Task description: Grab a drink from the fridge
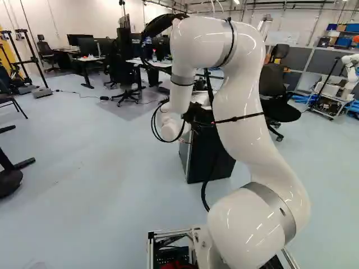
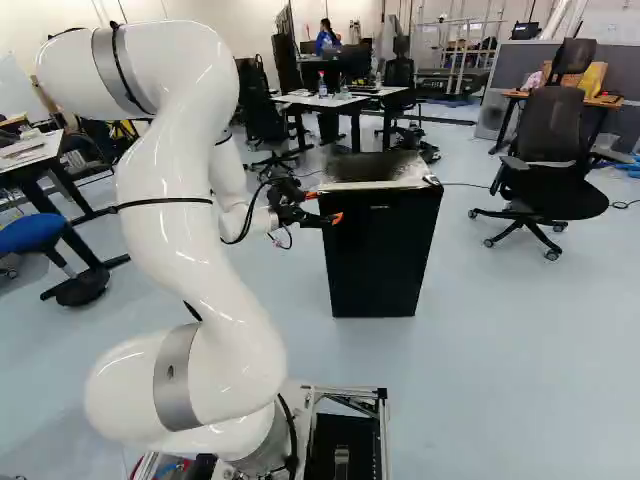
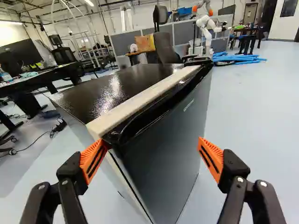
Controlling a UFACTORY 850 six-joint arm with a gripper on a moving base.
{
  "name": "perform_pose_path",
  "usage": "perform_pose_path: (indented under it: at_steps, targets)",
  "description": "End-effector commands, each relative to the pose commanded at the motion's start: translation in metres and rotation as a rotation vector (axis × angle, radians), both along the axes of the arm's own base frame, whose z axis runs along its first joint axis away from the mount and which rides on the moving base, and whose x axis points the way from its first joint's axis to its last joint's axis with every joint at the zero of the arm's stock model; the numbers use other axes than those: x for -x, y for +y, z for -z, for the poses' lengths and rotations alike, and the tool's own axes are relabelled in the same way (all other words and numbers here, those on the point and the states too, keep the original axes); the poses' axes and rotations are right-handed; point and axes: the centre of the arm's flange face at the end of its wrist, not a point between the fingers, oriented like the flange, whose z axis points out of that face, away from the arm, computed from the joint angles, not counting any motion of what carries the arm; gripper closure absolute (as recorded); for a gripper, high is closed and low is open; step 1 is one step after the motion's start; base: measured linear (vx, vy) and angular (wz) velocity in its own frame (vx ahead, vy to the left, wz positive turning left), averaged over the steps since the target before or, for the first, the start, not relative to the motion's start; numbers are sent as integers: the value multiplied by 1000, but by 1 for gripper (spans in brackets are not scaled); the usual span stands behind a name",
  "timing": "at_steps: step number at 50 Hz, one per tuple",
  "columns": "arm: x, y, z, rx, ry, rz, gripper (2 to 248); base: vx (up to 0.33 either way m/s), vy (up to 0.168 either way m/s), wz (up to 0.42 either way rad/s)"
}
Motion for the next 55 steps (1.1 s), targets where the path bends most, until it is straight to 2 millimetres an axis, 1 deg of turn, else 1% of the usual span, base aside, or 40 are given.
perform_pose_path:
  at_steps: [37, 55]
  targets:
    - [4, -3, 1, -10, 3, 60, 3, 0, -1, -3]
    - [10, -5, 1, -15, 8, 95, 3, 0, 0, 0]
